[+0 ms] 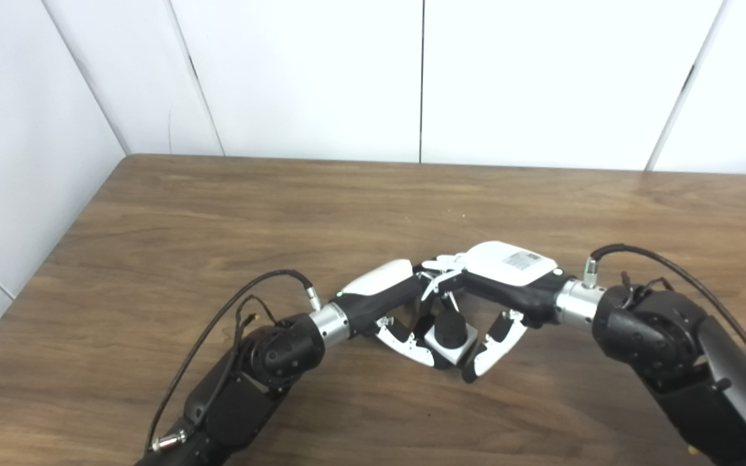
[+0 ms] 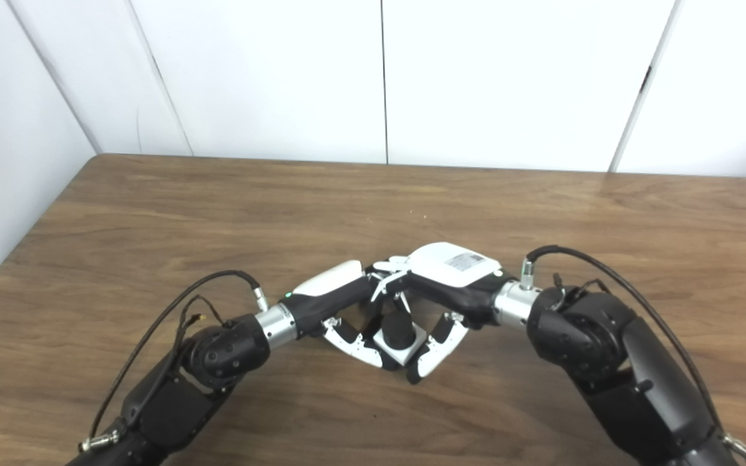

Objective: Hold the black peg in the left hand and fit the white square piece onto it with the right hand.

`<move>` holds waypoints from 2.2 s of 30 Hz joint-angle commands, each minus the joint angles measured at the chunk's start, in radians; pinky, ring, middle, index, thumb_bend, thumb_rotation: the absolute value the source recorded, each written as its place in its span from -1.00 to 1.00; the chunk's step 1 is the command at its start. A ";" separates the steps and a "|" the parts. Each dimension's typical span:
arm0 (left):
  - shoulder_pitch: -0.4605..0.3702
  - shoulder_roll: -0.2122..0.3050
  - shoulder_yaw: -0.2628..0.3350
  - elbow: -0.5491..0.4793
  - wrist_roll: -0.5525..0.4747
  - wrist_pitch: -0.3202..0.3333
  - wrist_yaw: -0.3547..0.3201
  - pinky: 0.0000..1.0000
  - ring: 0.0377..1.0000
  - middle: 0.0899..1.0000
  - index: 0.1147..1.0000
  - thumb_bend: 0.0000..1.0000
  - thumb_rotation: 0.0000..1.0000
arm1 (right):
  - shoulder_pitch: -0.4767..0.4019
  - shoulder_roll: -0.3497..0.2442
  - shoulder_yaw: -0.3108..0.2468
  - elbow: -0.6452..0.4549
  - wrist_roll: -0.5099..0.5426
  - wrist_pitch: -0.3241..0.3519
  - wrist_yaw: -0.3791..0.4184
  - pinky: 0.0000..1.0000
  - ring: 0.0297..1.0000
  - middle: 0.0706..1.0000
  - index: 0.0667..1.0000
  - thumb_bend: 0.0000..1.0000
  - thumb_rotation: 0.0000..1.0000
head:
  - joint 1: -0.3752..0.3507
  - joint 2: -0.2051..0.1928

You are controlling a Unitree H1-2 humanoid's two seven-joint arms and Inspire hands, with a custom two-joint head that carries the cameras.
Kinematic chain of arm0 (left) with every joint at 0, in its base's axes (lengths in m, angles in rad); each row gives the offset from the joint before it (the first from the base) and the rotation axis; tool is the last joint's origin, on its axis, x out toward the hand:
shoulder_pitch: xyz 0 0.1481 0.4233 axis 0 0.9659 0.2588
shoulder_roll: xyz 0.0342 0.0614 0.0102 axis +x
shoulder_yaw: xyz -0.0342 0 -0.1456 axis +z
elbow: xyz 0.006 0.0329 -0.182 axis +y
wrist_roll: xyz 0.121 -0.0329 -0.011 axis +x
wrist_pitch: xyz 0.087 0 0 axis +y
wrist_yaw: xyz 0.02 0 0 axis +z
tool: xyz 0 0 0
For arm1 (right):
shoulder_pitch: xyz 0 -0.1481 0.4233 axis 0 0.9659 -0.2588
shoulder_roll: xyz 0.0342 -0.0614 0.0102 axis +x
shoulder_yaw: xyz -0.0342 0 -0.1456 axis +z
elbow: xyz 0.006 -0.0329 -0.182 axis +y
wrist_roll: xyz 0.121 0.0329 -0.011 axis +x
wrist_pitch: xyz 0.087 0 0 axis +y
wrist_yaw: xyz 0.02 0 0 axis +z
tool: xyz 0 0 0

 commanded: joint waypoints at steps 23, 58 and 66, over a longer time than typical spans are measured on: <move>0.022 0.054 -0.015 0.012 0.016 0.020 -0.052 1.00 1.00 0.96 -0.15 0.04 -0.85 | 0.123 -0.028 -0.244 -0.024 0.100 0.106 -0.142 0.59 0.81 0.82 0.64 0.68 -0.57 | -0.106 0.006; 0.119 0.086 0.095 -0.038 -0.105 0.007 -0.021 0.82 1.00 0.97 0.78 0.80 -0.54 | 0.316 0.165 -0.305 0.039 0.147 0.119 -0.511 0.57 0.70 0.70 0.57 0.41 -0.65 | -0.228 0.005; 0.190 0.083 0.181 -0.114 -0.148 0.000 0.012 0.91 1.00 0.97 0.92 0.80 -0.49 | 0.337 0.172 -0.309 0.033 0.157 0.091 -0.557 0.57 0.68 0.65 0.58 0.41 -0.69 | -0.234 0.005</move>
